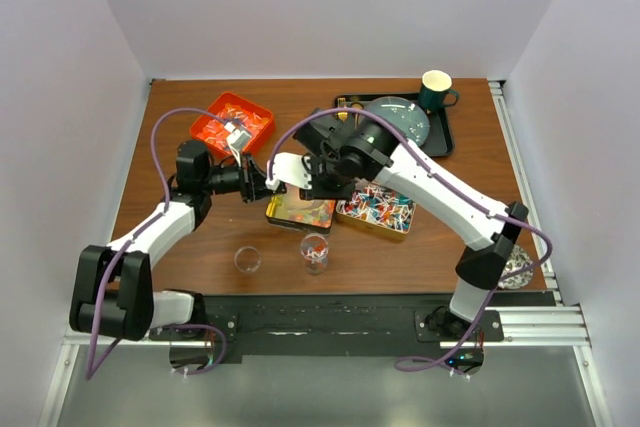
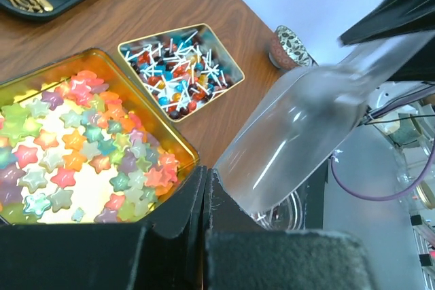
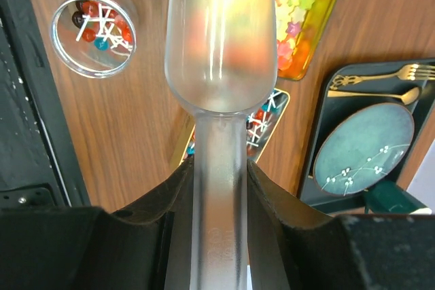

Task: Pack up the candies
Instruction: Adjust the spatula, then scoop the fake candies from the storage box.

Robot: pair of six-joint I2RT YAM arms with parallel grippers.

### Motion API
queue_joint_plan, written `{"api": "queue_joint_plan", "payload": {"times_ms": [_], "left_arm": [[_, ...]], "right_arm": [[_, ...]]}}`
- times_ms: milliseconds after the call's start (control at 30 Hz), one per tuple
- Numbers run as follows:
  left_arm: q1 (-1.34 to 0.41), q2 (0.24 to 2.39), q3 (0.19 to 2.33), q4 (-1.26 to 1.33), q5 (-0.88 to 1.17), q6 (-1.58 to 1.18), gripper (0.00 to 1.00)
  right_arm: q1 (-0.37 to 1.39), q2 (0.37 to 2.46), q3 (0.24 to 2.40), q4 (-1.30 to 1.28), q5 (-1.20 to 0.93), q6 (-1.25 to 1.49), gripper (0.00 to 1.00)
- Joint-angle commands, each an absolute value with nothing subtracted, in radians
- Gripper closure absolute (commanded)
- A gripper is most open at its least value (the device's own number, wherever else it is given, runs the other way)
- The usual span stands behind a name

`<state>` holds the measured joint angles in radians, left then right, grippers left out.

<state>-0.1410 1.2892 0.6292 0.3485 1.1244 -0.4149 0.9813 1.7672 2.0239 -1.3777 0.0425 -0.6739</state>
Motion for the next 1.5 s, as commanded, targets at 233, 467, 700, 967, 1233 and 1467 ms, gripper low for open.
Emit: {"api": "queue_joint_plan", "payload": {"times_ms": [233, 467, 700, 967, 1233, 1467], "left_arm": [[-0.146, 1.318, 0.680, 0.229, 0.962, -0.262, 0.85], [-0.146, 1.339, 0.673, 0.239, 0.943, -0.258, 0.83], [-0.147, 1.364, 0.681, 0.238, 0.946, -0.258, 0.83], [-0.147, 1.368, 0.669, 0.239, 0.943, -0.250, 0.83], [-0.144, 1.364, 0.663, 0.209, 0.939, -0.230, 0.83], [-0.133, 1.368, 0.657, 0.203, 0.936, -0.229, 0.83]], "right_arm": [[0.721, 1.533, 1.619, -1.447, 0.153, -0.675, 1.00], [0.640, 1.471, 1.385, -1.370, 0.219, -0.693, 1.00], [0.588, 1.525, 1.345, -1.342, 0.290, -0.692, 1.00], [0.566, 1.623, 1.379, -1.335, 0.304, -0.673, 1.00], [0.568, 1.778, 1.466, -1.293, 0.296, -0.641, 1.00], [0.568, 1.919, 1.601, -1.275, 0.262, -0.629, 1.00]]}}
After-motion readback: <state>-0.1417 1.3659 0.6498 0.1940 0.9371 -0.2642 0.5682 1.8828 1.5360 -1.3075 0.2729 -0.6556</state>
